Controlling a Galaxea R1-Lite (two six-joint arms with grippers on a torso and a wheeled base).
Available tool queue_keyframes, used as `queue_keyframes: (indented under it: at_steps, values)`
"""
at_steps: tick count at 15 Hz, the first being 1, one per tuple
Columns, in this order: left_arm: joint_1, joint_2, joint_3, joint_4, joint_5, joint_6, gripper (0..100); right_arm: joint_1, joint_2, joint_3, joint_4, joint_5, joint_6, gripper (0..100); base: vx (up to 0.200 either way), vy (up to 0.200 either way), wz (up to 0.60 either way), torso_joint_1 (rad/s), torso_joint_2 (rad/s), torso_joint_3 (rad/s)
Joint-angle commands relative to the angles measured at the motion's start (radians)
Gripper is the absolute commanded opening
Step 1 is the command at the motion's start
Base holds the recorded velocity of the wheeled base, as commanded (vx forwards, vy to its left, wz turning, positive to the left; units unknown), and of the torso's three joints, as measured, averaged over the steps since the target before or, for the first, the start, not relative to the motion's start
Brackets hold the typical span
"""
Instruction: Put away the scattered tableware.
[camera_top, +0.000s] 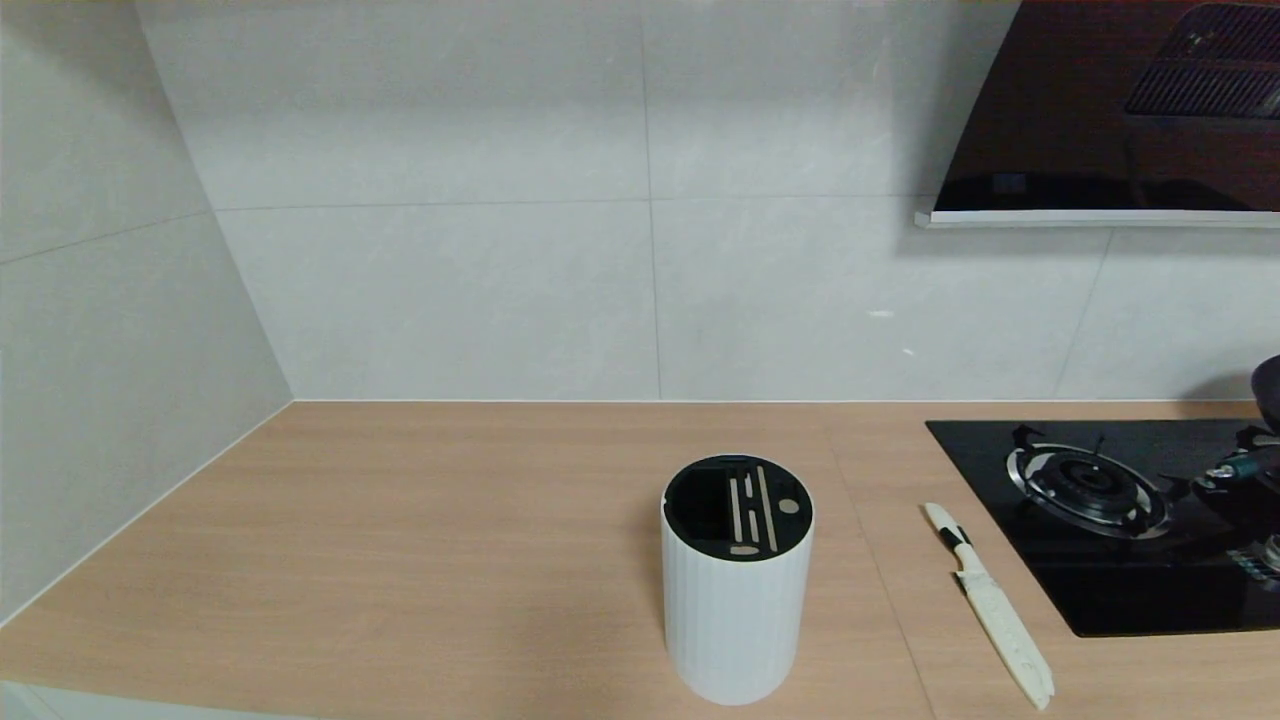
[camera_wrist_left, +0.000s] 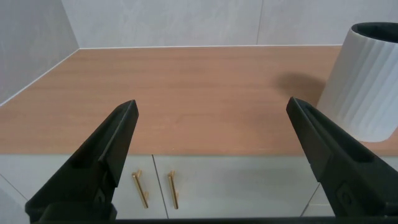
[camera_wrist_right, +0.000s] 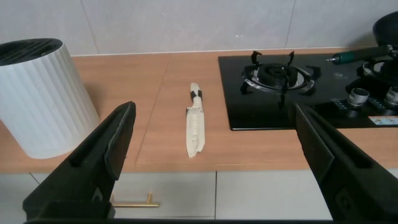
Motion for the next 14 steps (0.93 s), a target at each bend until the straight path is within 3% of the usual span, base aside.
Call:
queue_keyframes:
  at_steps: [1,9,11,14]
  values:
    - [0.000,0.000,0.000,0.000,0.000,0.000,100,0.000,0.001,0.000,0.000,0.000,-0.002,100,0.000,0.000,0.00,0.000,0.00,0.000]
    - [0.000,0.000,0.000,0.000,0.000,0.000,100,0.006,0.026,-0.012,0.000,0.019,-0.054,100,0.000,0.000,0.00,0.000,0.00,0.000]
    - [0.000,0.000,0.000,0.000,0.000,0.000,100,0.037,0.103,-0.161,0.003,0.112,0.000,100,0.000,0.000,0.00,0.000,0.00,0.000]
    - [0.000,0.000,0.000,0.000,0.000,0.000,100,0.068,0.494,-0.258,-0.016,0.143,0.003,100,0.000,0.000,0.00,0.000,0.00,0.000]
